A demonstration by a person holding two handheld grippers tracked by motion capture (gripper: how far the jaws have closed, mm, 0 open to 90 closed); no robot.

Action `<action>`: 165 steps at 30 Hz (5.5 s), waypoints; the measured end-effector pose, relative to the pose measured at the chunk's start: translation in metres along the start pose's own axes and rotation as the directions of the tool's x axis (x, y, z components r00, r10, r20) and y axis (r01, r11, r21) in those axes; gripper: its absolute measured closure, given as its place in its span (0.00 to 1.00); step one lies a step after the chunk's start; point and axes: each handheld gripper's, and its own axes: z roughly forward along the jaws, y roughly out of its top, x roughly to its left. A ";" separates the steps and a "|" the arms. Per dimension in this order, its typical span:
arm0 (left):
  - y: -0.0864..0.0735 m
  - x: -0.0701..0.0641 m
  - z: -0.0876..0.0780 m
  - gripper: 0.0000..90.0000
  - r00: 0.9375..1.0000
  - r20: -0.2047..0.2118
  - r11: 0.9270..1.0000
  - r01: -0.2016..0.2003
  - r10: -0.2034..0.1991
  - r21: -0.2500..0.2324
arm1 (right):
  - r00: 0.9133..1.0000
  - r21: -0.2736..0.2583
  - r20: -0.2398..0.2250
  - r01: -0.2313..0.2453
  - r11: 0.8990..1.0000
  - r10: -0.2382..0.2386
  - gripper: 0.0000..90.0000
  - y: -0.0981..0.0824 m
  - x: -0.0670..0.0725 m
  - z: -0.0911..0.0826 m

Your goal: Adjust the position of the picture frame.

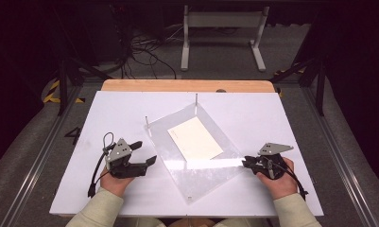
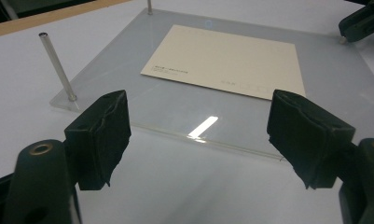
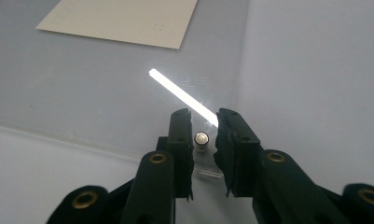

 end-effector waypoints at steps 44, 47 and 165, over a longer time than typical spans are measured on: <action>-0.005 0.018 -0.002 0.24 0.988 -0.062 0.989 0.142 -0.138 0.052 | 0.928 0.104 -0.294 0.267 0.958 -0.227 0.92 0.011 0.099 0.006; -0.005 0.018 -0.003 0.24 0.988 -0.065 0.989 0.140 -0.137 0.047 | 0.925 0.102 -0.301 0.272 0.957 -0.231 0.91 0.012 0.099 0.006; -0.019 0.017 -0.020 0.24 0.987 -0.111 0.991 0.124 -0.117 0.058 | 0.998 -0.031 0.052 0.035 0.999 -0.033 0.94 0.135 -0.046 0.119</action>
